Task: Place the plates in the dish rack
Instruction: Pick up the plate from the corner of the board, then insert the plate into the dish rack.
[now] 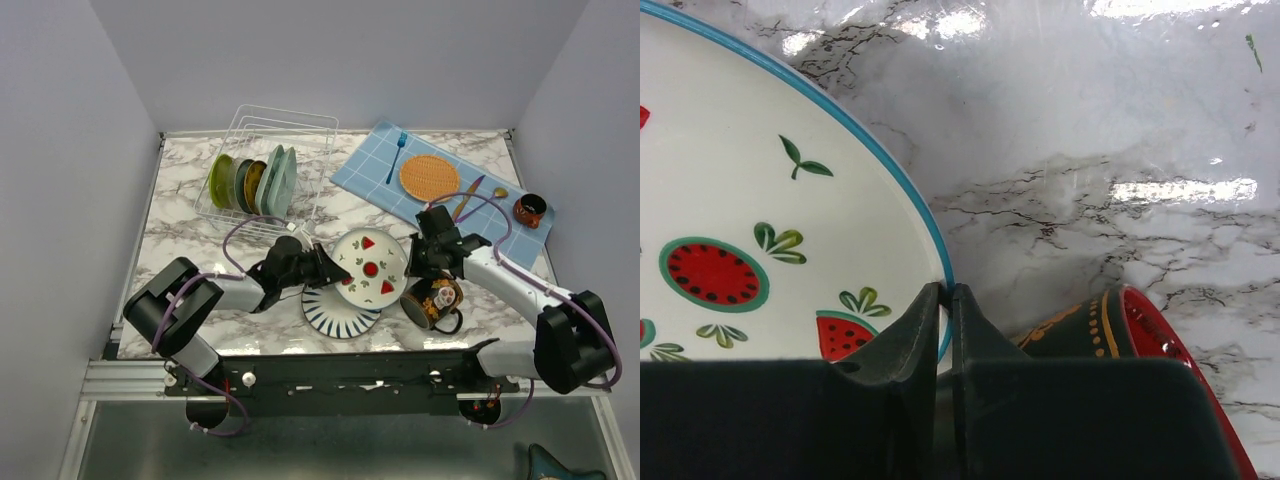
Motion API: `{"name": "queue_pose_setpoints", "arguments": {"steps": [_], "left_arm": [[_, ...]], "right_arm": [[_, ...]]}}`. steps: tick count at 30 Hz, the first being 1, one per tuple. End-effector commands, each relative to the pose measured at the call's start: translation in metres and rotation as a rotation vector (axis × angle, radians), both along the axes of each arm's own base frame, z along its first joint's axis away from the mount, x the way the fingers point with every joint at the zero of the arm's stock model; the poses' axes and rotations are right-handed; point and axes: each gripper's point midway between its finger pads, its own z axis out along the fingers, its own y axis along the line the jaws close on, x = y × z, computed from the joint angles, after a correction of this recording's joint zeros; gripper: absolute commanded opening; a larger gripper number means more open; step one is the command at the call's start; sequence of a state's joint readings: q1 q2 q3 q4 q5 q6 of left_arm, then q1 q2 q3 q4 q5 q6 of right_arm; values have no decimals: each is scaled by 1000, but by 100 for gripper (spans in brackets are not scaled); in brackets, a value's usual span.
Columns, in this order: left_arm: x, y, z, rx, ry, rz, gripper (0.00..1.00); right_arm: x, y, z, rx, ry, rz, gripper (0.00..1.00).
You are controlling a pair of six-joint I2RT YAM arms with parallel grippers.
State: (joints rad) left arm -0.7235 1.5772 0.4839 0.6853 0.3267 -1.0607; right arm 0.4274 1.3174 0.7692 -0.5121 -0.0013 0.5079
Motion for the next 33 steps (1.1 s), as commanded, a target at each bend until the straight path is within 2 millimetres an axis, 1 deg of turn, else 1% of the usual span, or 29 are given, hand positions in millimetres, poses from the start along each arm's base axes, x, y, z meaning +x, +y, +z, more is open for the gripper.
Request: {"name": "queue_pose_setpoints", "arguments": {"steps": [1,2,3,4,5,7,8,9,11,12,15,16,18,24,28,29,30,31,32,33], "left_arm": [[-8,-17,35,-54,-93,-93,0],[-8,-16,34,-41,-92,-92,0],[-6,-17,38,-42,-104,-91,0],[-6,-18,37,-35,-106,-92,0],[-5,-18,37,-30,-105,-91,0],[-4,-19,37,-29,-104,-95,0],[-3,-20,39,-36,-110,-94,0],[-3,-20,39,-38,-107,-96,0],[-4,-22,40,-43,-108,-99,0],[-3,-21,39,-39,-106,-99,0],[-3,-22,41,-42,-111,-102,0],[-2,-23,42,-42,-114,-103,0],[-2,-23,43,-41,-115,-102,0],[-2,-24,47,-41,-123,-109,0],[1,-27,59,-52,-143,-114,0],[2,-27,59,-42,-138,-113,0],[7,-31,69,-44,-165,-119,0],[10,-33,75,-36,-184,-124,0],[12,-32,72,0,-169,-125,0],[21,-39,90,-7,-205,-124,0]], "right_arm": [[14,19,35,87,-115,24,24],[15,18,40,85,-133,16,26],[16,17,44,84,-146,13,27],[17,17,47,87,-154,11,27],[20,10,49,60,-176,-14,28],[21,6,57,53,-206,-25,32],[22,3,59,43,-221,-38,34],[22,1,64,43,-237,-42,39],[23,-4,69,33,-258,-63,43],[23,-5,71,32,-266,-69,47],[24,-12,80,21,-303,-100,55],[24,-14,86,21,-321,-110,56],[25,-21,91,7,-345,-143,59],[25,-34,111,-3,-422,-200,63],[22,-42,122,-1,-468,-235,63],[22,-45,124,-5,-480,-246,63],[20,-47,129,4,-499,-255,63],[20,-48,131,5,-510,-263,63],[19,-51,131,1,-520,-270,64],[19,-51,132,4,-529,-273,64]]}}
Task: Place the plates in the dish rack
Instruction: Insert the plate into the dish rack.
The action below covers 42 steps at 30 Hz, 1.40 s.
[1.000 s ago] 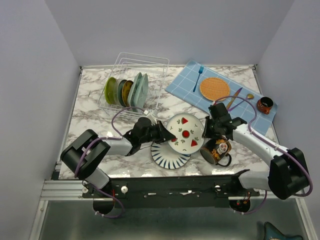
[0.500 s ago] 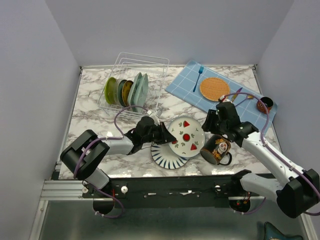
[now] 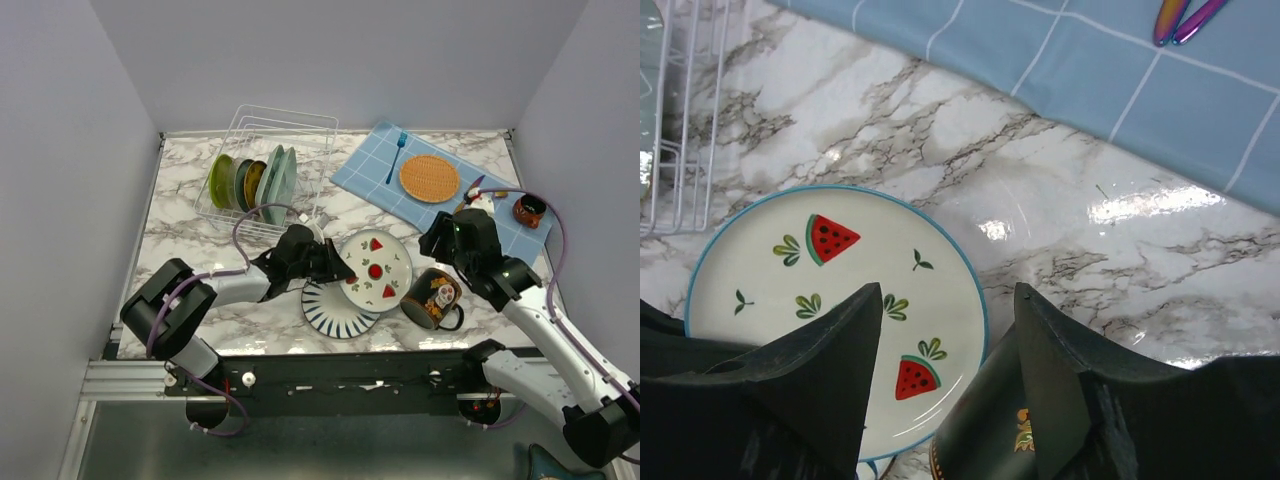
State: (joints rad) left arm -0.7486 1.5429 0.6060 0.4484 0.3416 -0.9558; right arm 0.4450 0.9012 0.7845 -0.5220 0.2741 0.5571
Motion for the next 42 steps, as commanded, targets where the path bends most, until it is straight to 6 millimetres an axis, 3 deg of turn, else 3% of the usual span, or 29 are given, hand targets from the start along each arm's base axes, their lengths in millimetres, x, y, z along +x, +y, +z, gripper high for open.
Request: {"name": "queue_pose_setpoints", "arguments": {"steps": [1,2,3,5,6,8,9,11,12,14,15,17,18,19,20,21,23,24,27,30,34,42], "left_arm": [[29,-29,84,-75,-214,-62,0],[32,-28,80,-29,-206,-58,0],[42,-34,100,-33,-251,-56,0],[52,-32,101,36,-280,-50,0],[60,-37,118,31,-315,-44,0],[66,-37,119,79,-334,-52,0],[75,-39,136,80,-369,-30,0],[83,-35,136,141,-386,-28,0],[94,-34,154,155,-428,5,0],[100,-26,158,226,-442,28,0],[109,-24,181,245,-506,43,0],[124,-3,189,359,-540,118,0],[132,3,216,376,-591,162,0],[144,18,222,463,-629,218,0],[146,31,224,538,-624,238,0],[152,38,254,544,-668,285,0],[160,60,265,667,-702,335,0],[162,65,285,672,-735,365,0],[166,87,303,774,-783,424,0],[170,108,303,900,-803,464,0],[174,130,286,1089,-810,471,0],[176,139,254,1216,-788,428,0]], "right_arm": [[-1,-14,18,-1,-81,-72,64],[-1,-15,19,1,-84,-74,64],[-1,-16,19,-1,-85,-78,64],[-2,-17,19,0,-87,-80,64],[-3,-17,18,0,-84,-81,64],[-5,-17,19,6,-88,-82,64],[-5,-19,18,4,-87,-88,64],[-7,-20,21,11,-99,-90,64],[-7,-21,21,7,-100,-93,64],[-8,-22,20,8,-103,-95,64],[-9,-21,22,11,-108,-94,64],[-9,-22,21,12,-107,-96,64],[-9,-22,21,15,-109,-95,64],[-10,-21,20,14,-107,-92,64],[-9,-21,19,13,-106,-92,64],[-9,-21,19,13,-103,-93,64],[-8,-20,16,11,-94,-90,64],[-8,-19,14,11,-92,-87,64],[-7,-16,12,18,-87,-78,64],[-7,-15,9,20,-81,-76,64],[-7,-13,2,18,-62,-69,64],[-4,-9,-7,16,-32,-55,65]]}}
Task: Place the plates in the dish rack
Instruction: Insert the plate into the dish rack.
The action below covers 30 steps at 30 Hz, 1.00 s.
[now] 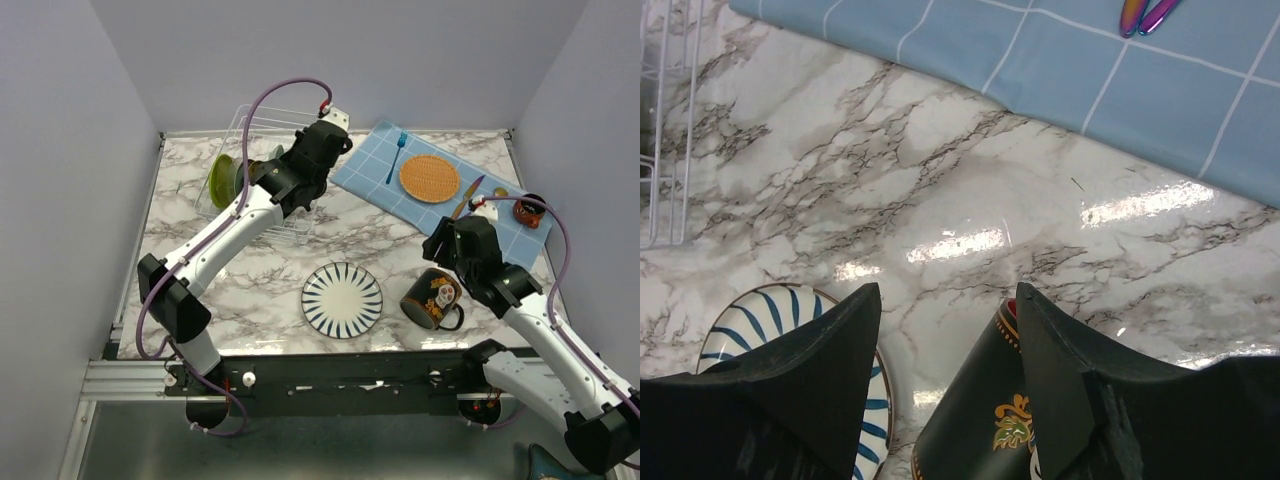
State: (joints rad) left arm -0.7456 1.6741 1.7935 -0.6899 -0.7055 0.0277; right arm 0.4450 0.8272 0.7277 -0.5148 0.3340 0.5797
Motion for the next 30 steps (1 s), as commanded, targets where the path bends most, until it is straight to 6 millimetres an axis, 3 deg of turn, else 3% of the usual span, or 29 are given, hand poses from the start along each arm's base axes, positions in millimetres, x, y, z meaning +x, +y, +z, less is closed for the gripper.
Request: {"name": "queue_pose_setpoints", "arguments": {"steps": [1,8,23,30], "left_arm": [[8,13,17,42,-92,72,0],[15,16,-6,134,-35,120,0],[22,14,-49,104,110,180,0],[20,22,-56,86,130,218,0]], "right_arm": [[3,6,-4,18,6,9,65],[3,7,-12,11,30,14,65],[2,6,-17,-3,42,15,65],[3,8,-21,4,48,20,65]]}}
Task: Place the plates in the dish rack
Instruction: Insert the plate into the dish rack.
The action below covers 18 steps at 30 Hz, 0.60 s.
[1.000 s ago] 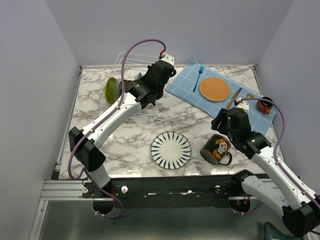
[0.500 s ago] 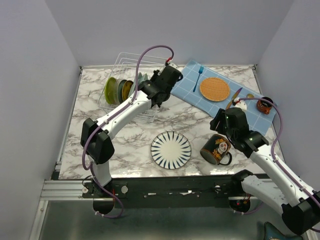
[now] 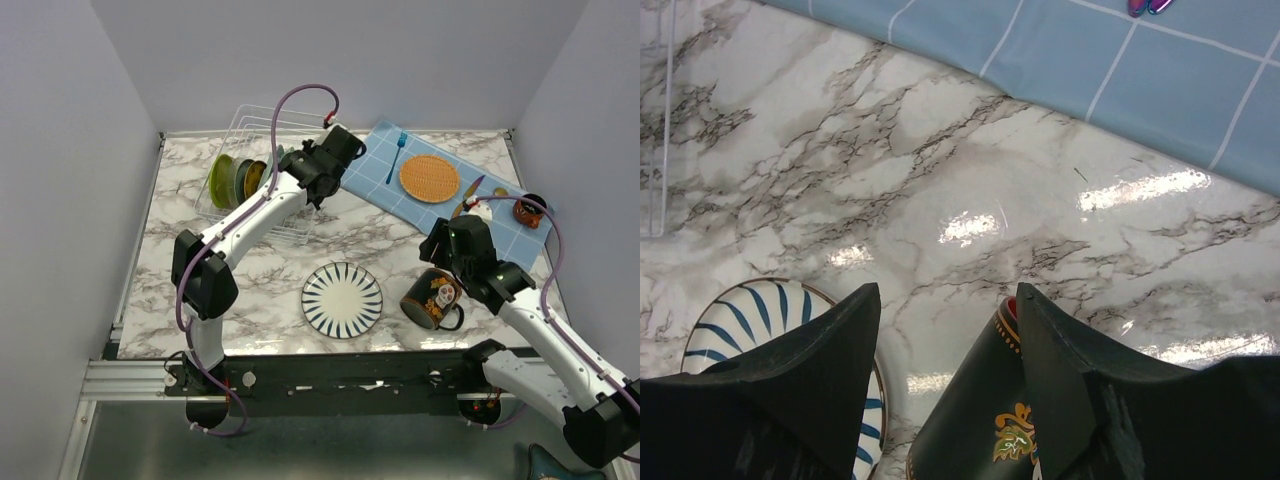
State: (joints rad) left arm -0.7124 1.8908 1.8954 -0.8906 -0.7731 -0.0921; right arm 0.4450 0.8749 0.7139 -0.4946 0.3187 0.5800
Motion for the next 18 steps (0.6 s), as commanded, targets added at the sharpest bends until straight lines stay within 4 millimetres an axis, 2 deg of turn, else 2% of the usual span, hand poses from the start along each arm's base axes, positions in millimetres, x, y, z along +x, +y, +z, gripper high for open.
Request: {"name": "queue_pose_setpoints", "arguments": {"steps": [1,10,13,18], "left_arm": [[2,12,24,-53,-76,80,0],[-3,18,64,-138,-161,82,0],[-4,19,72,-150,-177,83,0],[-4,21,69,-140,-168,87,0]], "right_arm": [[0,5,-7,14,11,10,65],[0,5,-10,12,19,13,65],[1,6,-10,14,21,11,65],[1,8,-11,19,27,15,65]]}}
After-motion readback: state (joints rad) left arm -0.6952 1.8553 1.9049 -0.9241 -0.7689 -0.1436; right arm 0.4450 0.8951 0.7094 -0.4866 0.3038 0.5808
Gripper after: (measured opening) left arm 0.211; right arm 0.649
